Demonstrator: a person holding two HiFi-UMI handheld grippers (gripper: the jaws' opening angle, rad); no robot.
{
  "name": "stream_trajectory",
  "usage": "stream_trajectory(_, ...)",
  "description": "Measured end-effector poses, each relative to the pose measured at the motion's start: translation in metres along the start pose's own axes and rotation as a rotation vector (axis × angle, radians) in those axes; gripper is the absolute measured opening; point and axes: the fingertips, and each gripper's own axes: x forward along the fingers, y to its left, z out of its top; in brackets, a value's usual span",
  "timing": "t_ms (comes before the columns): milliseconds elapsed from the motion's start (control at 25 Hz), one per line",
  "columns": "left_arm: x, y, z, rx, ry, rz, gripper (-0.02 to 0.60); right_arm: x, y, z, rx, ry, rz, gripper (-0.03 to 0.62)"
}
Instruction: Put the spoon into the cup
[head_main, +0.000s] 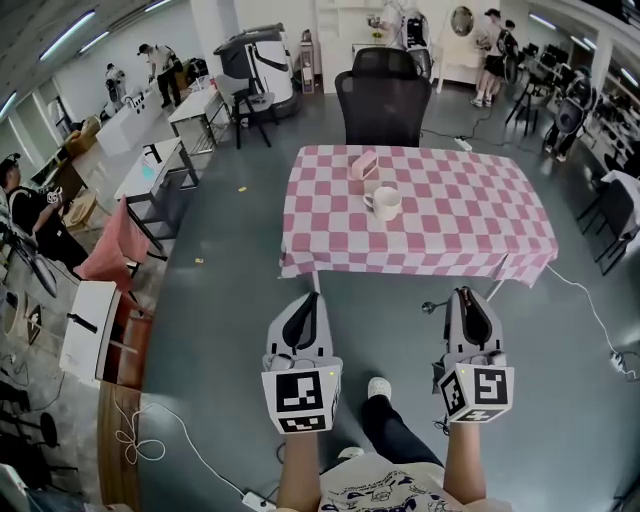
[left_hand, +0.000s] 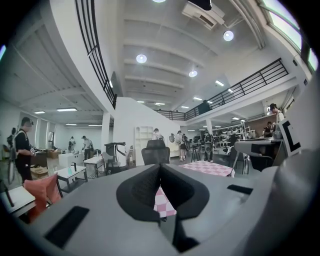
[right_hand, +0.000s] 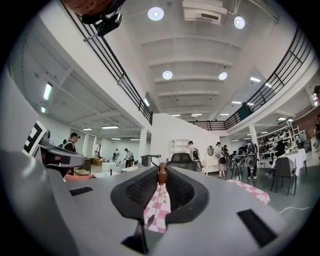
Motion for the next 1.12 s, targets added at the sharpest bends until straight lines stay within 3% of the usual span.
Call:
stream_trajectory(680, 0.222, -0.003, 0.048, 0.009, -0.007, 0.08, 0.014, 0.222, -0.106, 0.017, 0.021, -0.033, 0.077, 0.058)
stream_trajectory(1120, 0.291, 0.001, 0.043, 0.011, 0.019, 0.118, 0.014, 0.293, -0.134, -0.002, 0.049, -0.012, 0.121, 0.058)
